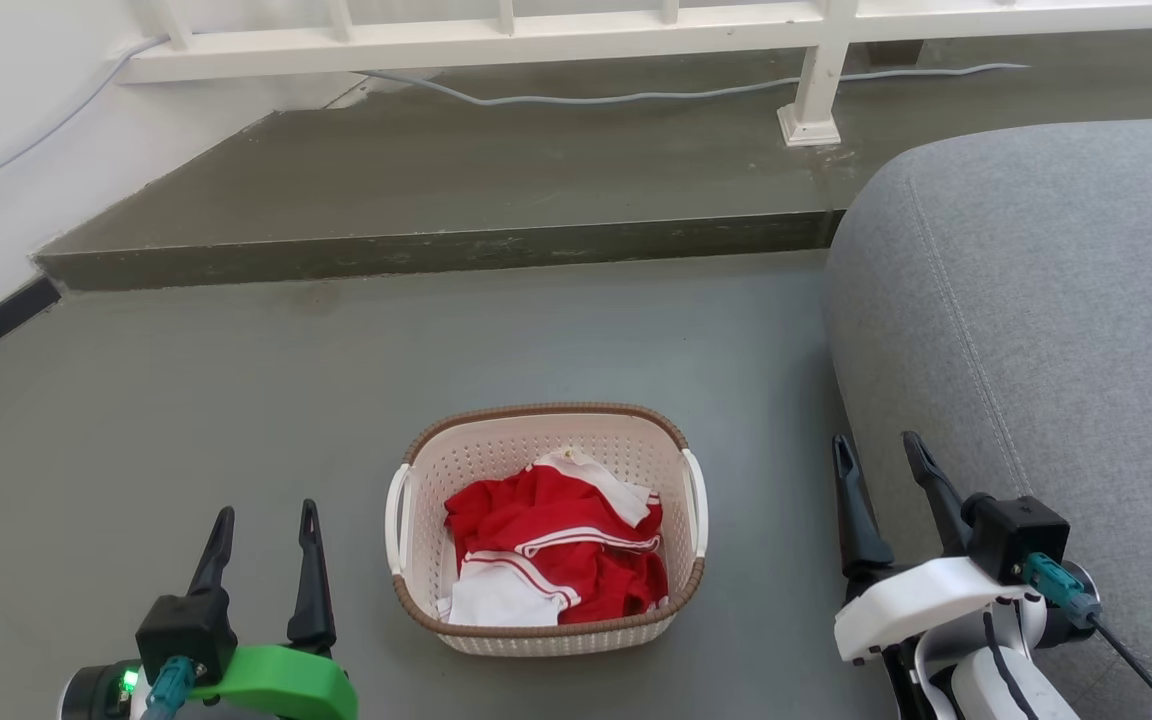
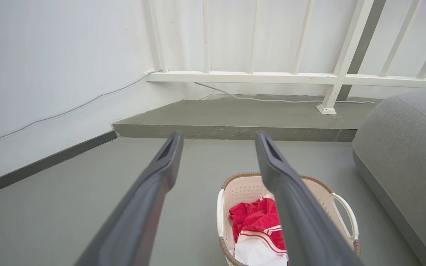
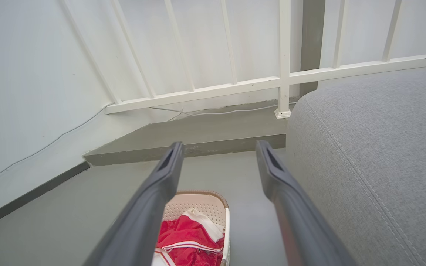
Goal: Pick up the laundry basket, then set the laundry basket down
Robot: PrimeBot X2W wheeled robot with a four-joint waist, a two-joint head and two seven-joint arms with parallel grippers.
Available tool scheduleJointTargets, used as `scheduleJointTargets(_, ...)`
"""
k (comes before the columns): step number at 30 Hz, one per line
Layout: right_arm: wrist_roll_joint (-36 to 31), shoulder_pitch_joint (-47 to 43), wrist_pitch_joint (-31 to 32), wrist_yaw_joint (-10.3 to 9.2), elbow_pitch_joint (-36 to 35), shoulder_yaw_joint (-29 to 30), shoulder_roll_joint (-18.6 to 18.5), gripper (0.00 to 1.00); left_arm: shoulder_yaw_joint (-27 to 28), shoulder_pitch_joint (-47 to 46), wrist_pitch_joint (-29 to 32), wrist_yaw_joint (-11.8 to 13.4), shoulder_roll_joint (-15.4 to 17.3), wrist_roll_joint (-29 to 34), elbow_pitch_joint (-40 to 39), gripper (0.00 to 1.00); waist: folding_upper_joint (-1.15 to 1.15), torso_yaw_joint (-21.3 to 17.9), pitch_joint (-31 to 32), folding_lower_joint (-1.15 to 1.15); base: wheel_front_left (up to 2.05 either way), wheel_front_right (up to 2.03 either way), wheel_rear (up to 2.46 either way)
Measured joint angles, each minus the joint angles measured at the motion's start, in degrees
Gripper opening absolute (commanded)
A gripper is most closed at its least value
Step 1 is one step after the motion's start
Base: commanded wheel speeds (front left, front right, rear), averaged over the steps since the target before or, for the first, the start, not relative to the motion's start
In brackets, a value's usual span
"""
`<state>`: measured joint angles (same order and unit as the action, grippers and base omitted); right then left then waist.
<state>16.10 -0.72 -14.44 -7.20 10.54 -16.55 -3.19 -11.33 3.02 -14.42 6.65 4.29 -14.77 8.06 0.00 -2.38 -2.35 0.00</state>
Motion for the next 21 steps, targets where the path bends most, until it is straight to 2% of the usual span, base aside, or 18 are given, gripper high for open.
scheduleJointTargets(5,-0.10,-0.12,0.00,0.00,-0.49,0.16,0.07,1.00,0.14,0.49,0.00,0.00,-0.04,1.26,-0.65,1.00,0.00,0.10,-0.05,0.00,0.00,0.00,0.00)
scheduleJointTargets(6,-0.13,-0.18,0.00,0.00,-0.62,0.22,0.09,0.00,0.14,0.63,0.00,0.00,-0.07,1.44,-0.75,0.00,0.00,0.13,-0.06,0.00,0.00,0.00,0.00)
scheduleJointTargets(15,1.42,-2.83,0.11,0.26,1.67,-0.26,0.09,0.00,-0.18,1.10,0.26,-0.29,-0.89,0.46,2.36,0.00,0.00,0.19,-0.04,0.00,0.00,0.00,0.00)
scheduleJointTargets(21,5.41,-3.46,0.11,1.14,0.36,-0.23,0.10,0.00,-0.14,1.54,0.46,-0.92,-0.98,-3.76,2.11,0.00,0.00,0.37,0.10,0.00,0.00,0.00,0.00)
